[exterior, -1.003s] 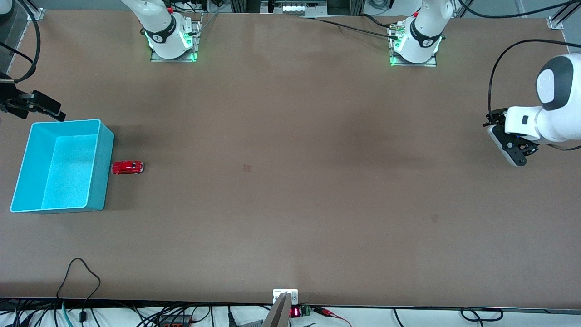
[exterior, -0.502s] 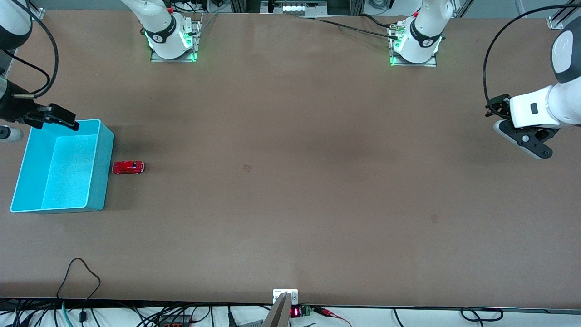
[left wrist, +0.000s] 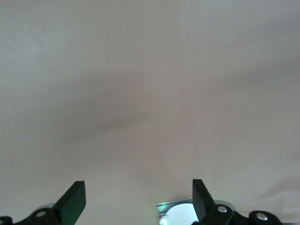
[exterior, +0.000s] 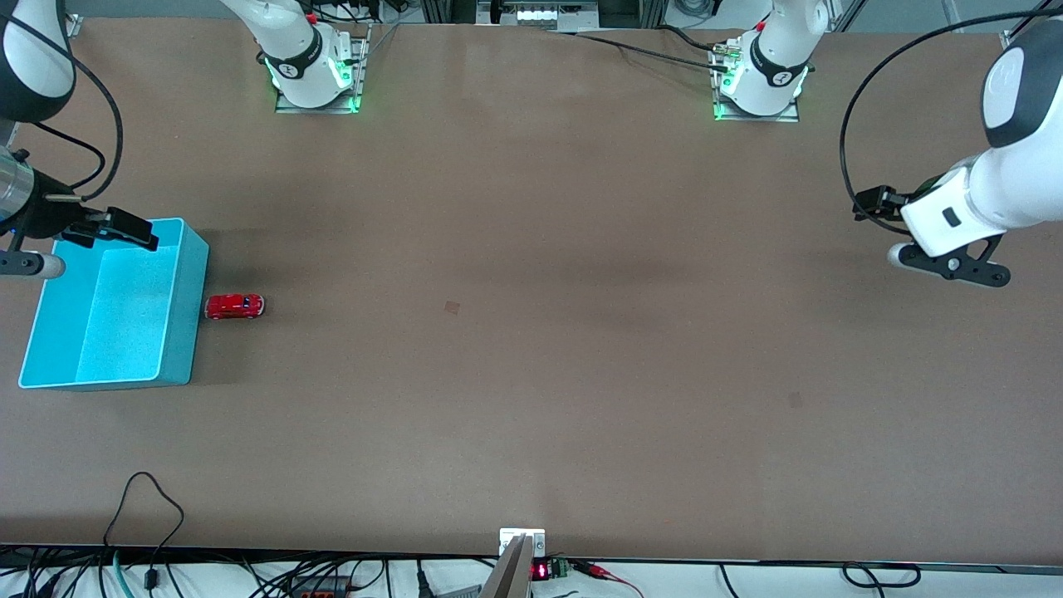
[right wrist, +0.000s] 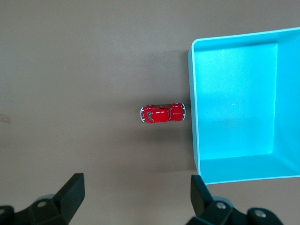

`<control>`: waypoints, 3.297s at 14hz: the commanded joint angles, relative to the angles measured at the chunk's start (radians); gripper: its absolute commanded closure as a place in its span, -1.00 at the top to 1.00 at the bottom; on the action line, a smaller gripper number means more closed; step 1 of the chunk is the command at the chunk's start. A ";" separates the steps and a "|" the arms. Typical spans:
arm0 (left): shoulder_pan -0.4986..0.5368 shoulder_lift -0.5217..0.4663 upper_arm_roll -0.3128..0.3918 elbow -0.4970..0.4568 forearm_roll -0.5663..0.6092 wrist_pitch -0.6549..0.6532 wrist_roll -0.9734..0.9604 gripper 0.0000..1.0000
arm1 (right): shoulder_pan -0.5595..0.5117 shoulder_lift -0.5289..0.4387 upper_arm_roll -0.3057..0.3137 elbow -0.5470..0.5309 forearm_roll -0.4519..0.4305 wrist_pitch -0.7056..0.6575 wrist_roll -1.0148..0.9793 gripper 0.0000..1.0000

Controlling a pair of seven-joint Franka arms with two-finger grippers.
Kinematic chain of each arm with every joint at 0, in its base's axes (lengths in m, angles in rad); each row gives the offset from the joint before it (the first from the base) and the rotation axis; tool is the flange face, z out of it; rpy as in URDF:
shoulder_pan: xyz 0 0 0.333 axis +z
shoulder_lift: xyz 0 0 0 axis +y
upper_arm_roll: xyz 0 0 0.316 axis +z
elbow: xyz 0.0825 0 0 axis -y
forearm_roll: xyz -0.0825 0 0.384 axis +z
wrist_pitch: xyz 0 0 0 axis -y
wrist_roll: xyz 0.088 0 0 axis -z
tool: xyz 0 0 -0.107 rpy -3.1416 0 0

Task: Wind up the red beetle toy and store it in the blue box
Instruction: 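Reach the right gripper to the red car beside the blue box, then lower the right gripper and close it on the red car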

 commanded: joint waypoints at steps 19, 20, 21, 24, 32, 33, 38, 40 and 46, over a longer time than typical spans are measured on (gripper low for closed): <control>-0.254 -0.218 0.260 -0.211 -0.087 0.322 -0.204 1.00 | -0.015 0.252 0.001 -0.123 -0.055 0.322 -0.973 1.00; -0.248 -0.204 0.258 -0.209 -0.087 0.318 -0.207 1.00 | -0.010 0.257 0.001 -0.124 -0.088 0.325 -1.022 1.00; -0.245 -0.190 0.258 -0.202 -0.087 0.292 -0.207 1.00 | 0.004 0.258 0.001 -0.129 -0.112 0.340 -1.092 1.00; -0.245 -0.170 0.249 -0.168 -0.088 0.235 -0.197 1.00 | 0.013 0.258 0.001 -0.188 -0.117 0.437 -1.258 1.00; -0.242 -0.170 0.251 -0.151 -0.088 0.203 -0.195 1.00 | -0.021 0.280 0.001 -0.347 -0.112 0.662 -1.415 1.00; -0.242 -0.170 0.251 -0.145 -0.088 0.193 -0.195 1.00 | -0.021 0.283 0.002 -0.363 -0.112 0.682 -1.421 1.00; -0.228 -0.080 0.257 -0.018 -0.094 0.186 -0.213 1.00 | -0.033 0.301 0.002 -0.443 -0.112 0.844 -1.457 1.00; -0.228 -0.067 0.248 0.050 -0.088 0.108 -0.198 1.00 | -0.031 0.314 0.002 -0.445 -0.111 0.844 -1.469 1.00; -0.227 -0.113 0.235 0.065 -0.120 0.046 -0.187 1.00 | -0.039 0.357 0.002 -0.449 -0.106 0.865 -1.481 1.00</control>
